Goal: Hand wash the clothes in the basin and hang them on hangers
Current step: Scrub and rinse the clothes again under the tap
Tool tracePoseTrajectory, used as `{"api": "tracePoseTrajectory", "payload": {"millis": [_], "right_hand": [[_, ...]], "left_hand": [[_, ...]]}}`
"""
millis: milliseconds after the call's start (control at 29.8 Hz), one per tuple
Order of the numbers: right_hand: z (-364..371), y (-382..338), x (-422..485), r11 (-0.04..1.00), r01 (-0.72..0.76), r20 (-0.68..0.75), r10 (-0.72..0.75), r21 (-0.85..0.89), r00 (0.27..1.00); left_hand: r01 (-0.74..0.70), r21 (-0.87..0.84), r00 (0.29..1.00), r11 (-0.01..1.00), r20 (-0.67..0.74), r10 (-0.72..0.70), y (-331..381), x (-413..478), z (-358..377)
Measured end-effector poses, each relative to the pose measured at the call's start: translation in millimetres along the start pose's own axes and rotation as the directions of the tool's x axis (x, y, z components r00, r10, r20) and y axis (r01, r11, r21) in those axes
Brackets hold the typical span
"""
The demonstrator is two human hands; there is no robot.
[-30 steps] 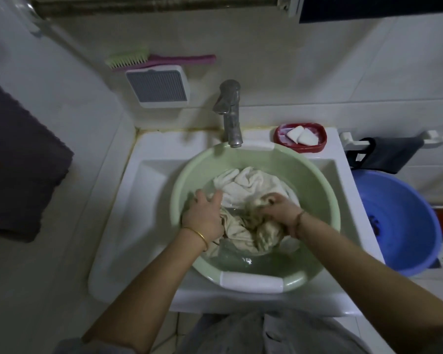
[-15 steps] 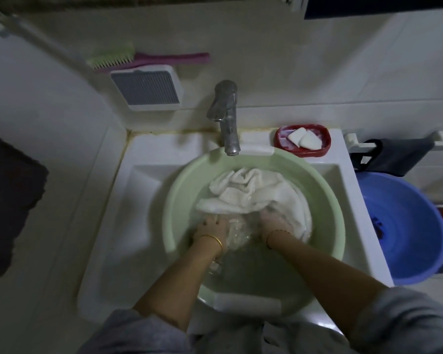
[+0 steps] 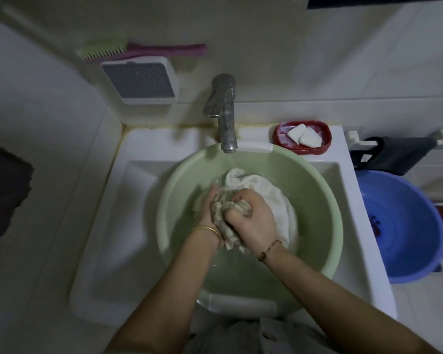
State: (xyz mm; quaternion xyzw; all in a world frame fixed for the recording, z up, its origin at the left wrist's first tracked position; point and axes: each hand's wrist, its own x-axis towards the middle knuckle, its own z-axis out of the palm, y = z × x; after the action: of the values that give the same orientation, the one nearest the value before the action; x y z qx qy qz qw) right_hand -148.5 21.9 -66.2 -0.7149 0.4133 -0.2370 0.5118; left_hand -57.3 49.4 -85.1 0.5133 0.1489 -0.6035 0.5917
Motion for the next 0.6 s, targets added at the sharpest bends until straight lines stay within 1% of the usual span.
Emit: {"api": "tracePoseTrajectory", "payload": {"millis": [34,67,101,134,168,202,235,269,302,336,370,403,437,470,504,538,571,605], "right_hand": [[3,3,4,0.998,0.016,-0.025,-0.017,-0.054,1.0],[4,6,8,0.996,0.025,-0.044,-0.029,-0.089,0.999],[4,10,12,0.995,-0.004,-0.077,-0.004,-0.104,0.997],[1,16,19,0.993,-0.071,-0.117,0.06,-0.092,0.991],[-4,21,26,0.988,-0.147,-0.149,0.139,-0.044,0.979],[-8,24,32,0.977,-0.21,-0.149,0.211,0.029,0.966],[-12,28,35,0.965,-0.247,-0.13,0.257,0.089,0.957],[-15,33,37,0.957,-0.274,-0.105,0.284,0.099,0.953],[-16,39,38,0.956,-0.291,-0.083,0.294,0.044,0.952],[-17,46,37,0.955,-0.287,-0.066,0.282,-0.072,0.957],[-15,55,34,0.936,-0.245,-0.033,0.245,-0.252,0.969],[-11,63,28,0.887,-0.143,0.038,0.178,-0.438,0.983],[-6,68,21,0.8,-0.017,0.153,0.136,-0.6,0.979],[3,74,15,0.691,0.109,0.276,0.136,-0.714,0.952],[10,78,10,0.583,0.229,0.387,0.162,-0.779,0.908],[17,84,7,0.484,0.349,0.483,0.185,-0.803,0.856],[20,89,8,0.394,0.443,0.546,0.201,-0.805,0.813],[16,90,11,0.342,0.484,0.566,0.202,-0.806,0.799]], "left_hand": [[-0.006,-0.006,1.0,1.0,0.019,0.007,-2,-3,4],[0.003,-0.017,1.0,1.0,0.0,-0.003,-6,-4,8],[0.006,-0.008,1.0,1.0,-0.016,-0.006,-9,-8,12],[0.006,0.035,0.999,0.999,-0.041,-0.004,-15,-9,15],[-0.012,0.076,0.999,0.997,-0.039,0.015,-22,-9,18],[-0.033,0.129,0.999,0.991,-0.028,0.037,-23,-9,21],[-0.082,0.204,0.996,0.976,-0.025,0.089,-22,-12,23],[-0.163,0.367,0.983,0.916,-0.02,0.183,-17,-13,20],[-0.236,0.594,0.957,0.769,0.004,0.291,-9,-15,17],[-0.266,0.833,0.925,0.485,0.079,0.372,-2,-12,9],[-0.238,0.962,0.904,0.135,0.169,0.392,6,-10,-1],[-0.145,0.983,0.916,-0.114,0.177,0.359,10,-5,-11],[-0.054,0.96,0.934,-0.276,0.146,0.327,12,-4,-19],[0.016,0.923,0.948,-0.384,0.108,0.299,8,1,-26],[0.063,0.869,0.962,-0.49,0.078,0.262,2,4,-28],[0.109,0.79,0.971,-0.603,0.045,0.235,-6,6,-31],[0.148,0.702,0.976,-0.696,0.012,0.219,-14,8,-32],[0.183,0.631,0.974,-0.754,-0.014,0.225,-19,11,-35]]}}
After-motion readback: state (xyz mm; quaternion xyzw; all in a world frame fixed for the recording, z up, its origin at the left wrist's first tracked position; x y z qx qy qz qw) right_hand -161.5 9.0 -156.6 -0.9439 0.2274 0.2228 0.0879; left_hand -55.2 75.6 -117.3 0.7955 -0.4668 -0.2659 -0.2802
